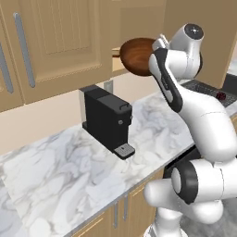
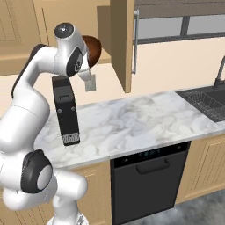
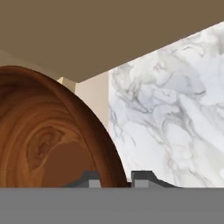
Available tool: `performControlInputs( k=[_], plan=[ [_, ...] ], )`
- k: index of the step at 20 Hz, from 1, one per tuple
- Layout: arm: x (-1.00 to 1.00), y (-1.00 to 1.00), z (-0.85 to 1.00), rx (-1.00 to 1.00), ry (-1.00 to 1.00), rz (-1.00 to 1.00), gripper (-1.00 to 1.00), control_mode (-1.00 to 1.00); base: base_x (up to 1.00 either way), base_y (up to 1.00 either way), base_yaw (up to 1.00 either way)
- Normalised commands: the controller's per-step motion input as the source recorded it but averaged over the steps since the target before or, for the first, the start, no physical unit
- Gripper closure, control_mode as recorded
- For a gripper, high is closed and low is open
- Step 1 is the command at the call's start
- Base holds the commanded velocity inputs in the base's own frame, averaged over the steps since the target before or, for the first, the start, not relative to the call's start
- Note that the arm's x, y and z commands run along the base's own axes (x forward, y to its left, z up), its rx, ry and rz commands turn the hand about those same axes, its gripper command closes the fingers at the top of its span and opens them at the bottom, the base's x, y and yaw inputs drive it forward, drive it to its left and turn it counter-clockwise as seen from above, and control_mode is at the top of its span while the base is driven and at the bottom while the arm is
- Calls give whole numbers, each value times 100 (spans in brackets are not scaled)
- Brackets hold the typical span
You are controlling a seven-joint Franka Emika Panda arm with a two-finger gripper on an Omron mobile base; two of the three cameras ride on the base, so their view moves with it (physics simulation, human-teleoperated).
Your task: Pick the mug and place it in the sink. Pick the bowl and place it in the open cabinet and then close the cabinet.
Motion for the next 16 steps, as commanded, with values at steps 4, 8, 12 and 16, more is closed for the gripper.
performControlInputs(
  k=[4,8,12,16],
  plan=[
    [45,5,18,0,0,0,100,-100,0,0,0],
    [28,16,30,0,0,-2,100,-100,0,0,0],
    [0,10,38,0,0,-1,100,-100,0,0,0],
    [9,13,15,0,0,0,100,-100,0,0,0]
  ],
)
